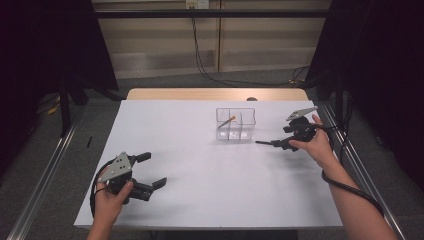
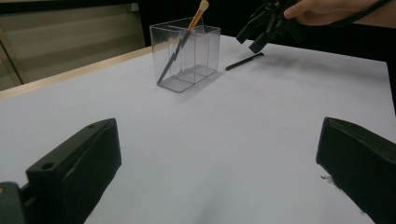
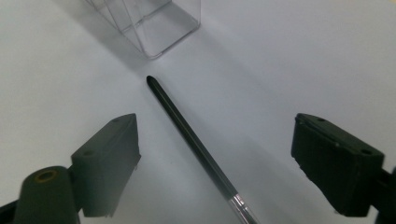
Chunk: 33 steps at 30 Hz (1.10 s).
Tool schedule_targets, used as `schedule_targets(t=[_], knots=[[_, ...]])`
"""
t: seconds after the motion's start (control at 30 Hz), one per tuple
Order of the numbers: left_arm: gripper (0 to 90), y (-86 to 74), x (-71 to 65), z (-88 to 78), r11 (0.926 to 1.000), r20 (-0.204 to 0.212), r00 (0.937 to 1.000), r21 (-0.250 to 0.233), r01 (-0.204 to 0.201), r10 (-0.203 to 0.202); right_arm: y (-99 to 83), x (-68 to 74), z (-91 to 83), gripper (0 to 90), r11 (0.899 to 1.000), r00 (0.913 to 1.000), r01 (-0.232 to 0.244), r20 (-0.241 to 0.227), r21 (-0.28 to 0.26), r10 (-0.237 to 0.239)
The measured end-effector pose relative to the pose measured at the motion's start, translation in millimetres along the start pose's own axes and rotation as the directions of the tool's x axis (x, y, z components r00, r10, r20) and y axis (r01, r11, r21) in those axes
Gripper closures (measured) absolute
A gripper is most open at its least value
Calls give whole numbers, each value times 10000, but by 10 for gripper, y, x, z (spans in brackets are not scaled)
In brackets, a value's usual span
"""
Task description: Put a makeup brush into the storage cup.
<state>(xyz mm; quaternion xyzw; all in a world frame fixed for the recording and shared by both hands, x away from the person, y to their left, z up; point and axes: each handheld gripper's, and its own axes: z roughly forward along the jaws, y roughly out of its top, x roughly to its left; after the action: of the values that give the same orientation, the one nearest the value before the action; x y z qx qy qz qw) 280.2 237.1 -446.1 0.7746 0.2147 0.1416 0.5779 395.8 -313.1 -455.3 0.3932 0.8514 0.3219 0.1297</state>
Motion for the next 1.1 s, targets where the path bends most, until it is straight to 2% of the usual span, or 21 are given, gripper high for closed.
schedule_targets(t=[0.17,0.33,0.43,0.5,0.57,0.7,0.8,0.87,0.93,1.1], knots=[[0,0,1,-4,10000,17,10000,-37,27,-27,43,5,29,223,9967,9994,345,-43,741,-342],[0,-1,2,-3,10000,17,10000,0,4,-4,82,13,56,310,9939,9983,522,-302,966,-495],[0,-1,3,-1,10000,3,10000,24,-29,29,98,13,68,356,9892,9978,594,-368,1343,-549],[0,-4,3,2,10000,-1,10000,16,-9,9,102,19,80,397,9846,9983,484,-409,1678,-421],[0,-5,2,3,10000,1,10000,27,5,-5,98,21,101,406,9778,9975,643,-414,1995,-571],[0,-8,5,0,10000,18,10000,47,-7,7,82,-5,126,460,9696,9964,835,-313,2302,-784],[0,-12,6,2,10000,59,10000,61,17,-17,65,-31,123,498,9668,9976,672,-302,2467,-617],[0,-10,9,1,10000,32,10000,59,-13,12,52,-43,118,531,9611,9974,710,-288,2671,-657],[0,-10,9,2,10000,38,10000,38,22,-22,46,-47,108,568,9620,9976,675,-355,2648,-602],[0,-11,4,13,10000,52,10000,82,6,-7,39,-43,70,658,9515,9978,647,-339,3008,-571]])
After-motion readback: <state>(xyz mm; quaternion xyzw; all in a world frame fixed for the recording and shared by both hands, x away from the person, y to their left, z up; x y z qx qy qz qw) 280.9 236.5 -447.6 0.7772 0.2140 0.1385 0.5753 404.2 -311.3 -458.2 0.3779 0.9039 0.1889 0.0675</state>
